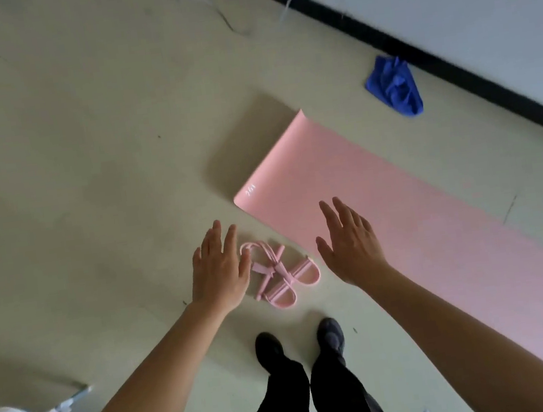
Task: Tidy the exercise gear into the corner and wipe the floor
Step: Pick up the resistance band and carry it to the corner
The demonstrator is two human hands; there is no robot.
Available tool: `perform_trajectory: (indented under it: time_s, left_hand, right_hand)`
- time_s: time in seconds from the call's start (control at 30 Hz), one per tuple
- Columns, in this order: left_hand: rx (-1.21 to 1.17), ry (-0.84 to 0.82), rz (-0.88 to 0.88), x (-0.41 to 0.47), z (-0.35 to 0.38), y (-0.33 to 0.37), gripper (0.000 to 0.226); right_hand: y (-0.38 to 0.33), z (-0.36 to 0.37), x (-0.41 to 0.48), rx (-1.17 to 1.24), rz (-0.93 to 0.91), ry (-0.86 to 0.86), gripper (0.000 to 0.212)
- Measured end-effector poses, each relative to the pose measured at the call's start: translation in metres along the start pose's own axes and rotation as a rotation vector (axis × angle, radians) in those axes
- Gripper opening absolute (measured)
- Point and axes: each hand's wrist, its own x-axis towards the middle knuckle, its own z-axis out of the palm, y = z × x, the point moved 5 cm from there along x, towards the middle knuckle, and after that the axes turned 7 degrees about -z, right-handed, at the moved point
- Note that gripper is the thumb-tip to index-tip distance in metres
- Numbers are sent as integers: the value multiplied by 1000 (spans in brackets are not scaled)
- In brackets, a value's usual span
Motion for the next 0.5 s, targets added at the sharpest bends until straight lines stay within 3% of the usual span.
perform_trajectory:
  time_s: [0.5]
  left_hand:
    - [51,-389,-171,105,521,-118,59]
  right_hand:
    - [122,512,104,85,128,-352,78]
